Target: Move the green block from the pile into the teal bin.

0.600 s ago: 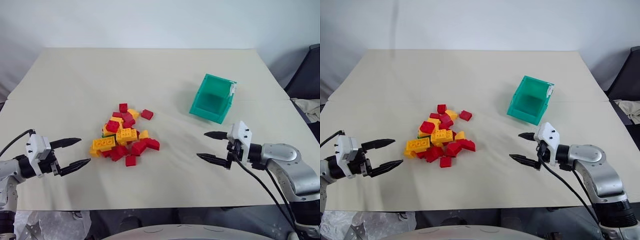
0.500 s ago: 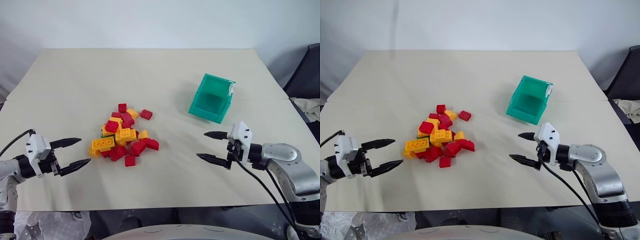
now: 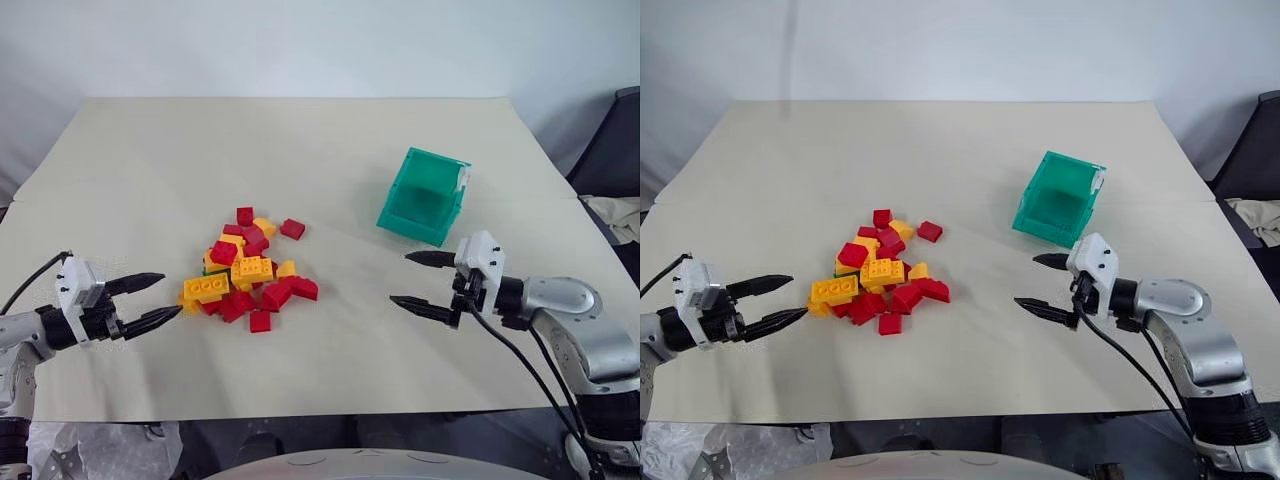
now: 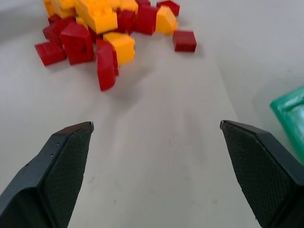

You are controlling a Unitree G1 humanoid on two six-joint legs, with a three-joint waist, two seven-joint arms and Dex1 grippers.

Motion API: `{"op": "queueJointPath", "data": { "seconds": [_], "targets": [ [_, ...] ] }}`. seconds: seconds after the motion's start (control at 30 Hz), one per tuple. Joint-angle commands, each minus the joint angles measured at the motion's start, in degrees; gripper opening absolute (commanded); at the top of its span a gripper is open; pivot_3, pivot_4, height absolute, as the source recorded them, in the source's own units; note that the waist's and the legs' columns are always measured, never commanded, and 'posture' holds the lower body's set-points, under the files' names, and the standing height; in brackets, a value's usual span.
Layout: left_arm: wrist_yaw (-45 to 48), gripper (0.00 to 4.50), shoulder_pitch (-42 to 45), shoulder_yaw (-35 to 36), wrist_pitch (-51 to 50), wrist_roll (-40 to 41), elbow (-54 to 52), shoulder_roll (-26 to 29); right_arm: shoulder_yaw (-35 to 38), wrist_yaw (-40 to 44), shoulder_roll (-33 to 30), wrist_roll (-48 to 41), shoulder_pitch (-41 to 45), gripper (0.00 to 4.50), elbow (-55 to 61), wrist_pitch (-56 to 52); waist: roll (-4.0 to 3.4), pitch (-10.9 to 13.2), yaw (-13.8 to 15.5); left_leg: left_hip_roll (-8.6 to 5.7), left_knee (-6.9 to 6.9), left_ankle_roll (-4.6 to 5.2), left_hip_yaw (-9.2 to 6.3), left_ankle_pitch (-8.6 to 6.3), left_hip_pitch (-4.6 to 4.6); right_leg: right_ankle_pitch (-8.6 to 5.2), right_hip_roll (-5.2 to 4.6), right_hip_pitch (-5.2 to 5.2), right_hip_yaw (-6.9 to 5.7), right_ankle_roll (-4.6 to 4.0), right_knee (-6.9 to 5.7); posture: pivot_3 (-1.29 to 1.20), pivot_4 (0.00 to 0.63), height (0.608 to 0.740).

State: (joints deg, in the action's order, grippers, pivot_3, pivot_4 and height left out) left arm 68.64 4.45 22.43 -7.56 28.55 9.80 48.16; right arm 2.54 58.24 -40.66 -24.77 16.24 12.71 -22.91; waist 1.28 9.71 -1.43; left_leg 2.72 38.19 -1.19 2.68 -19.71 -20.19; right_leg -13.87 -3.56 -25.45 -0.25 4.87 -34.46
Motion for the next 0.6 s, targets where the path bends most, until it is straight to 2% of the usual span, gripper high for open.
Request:
{"op": "queueJointPath", "data": {
  "seconds": [0.03,0.2,0.33,0.53,0.6],
  "targets": [
    [3.5,2.87,1.9,-1.1,-0.9,3.2,-5.4,0.8,0.2,0.3,0.5,-2.1,1.3,4.5,2.8,-0.5,0.0,0.0,0.0,0.0,0.0,0.0,0.01,0.0,0.0,0.0,0.0,0.0,0.01,0.0,0.0,0.0,0.15,0.74],
    [8.6,1.28,6.6,-8.1,-4.8,2.7,-7.6,1.6,-1.2,0.3,1.7,-2.7,2.5,4.5,4.0,-1.1,0.0,0.0,0.1,-0.03,0.03,-0.01,0.02,0.01,0.0,0.0,0.01,0.0,0.03,0.0,-0.02,0.0,0.15,0.74],
    [9.3,0.04,13.4,-14.2,-3.8,-1.6,-1.8,0.0,-2.6,-0.4,2.9,-2.1,2.8,4.5,4.2,-0.2,-0.01,0.0,0.2,-0.03,0.06,-0.01,0.03,0.01,0.0,0.0,0.06,0.0,0.04,0.01,-0.05,0.0,0.15,0.74],
    [8.7,0.01,22.1,-17.6,3.2,-6.2,9.8,-4.5,-3.0,-1.4,3.6,-2.3,2.9,4.5,5.5,-0.4,0.0,0.0,0.2,-0.03,0.1,-0.02,0.06,0.02,-0.02,0.01,0.11,-0.01,0.06,0.02,-0.05,0.0,0.15,0.74],
    [6.9,0.01,26.5,-19.6,5.7,-10.1,17.2,-5.8,-2.8,-2.0,3.7,-2.5,2.9,4.5,6.0,-0.4,0.0,0.0,0.3,-0.03,0.13,-0.02,0.07,0.02,-0.02,0.01,0.11,-0.01,0.06,0.02,-0.07,0.0,0.15,0.74]
  ]
}}
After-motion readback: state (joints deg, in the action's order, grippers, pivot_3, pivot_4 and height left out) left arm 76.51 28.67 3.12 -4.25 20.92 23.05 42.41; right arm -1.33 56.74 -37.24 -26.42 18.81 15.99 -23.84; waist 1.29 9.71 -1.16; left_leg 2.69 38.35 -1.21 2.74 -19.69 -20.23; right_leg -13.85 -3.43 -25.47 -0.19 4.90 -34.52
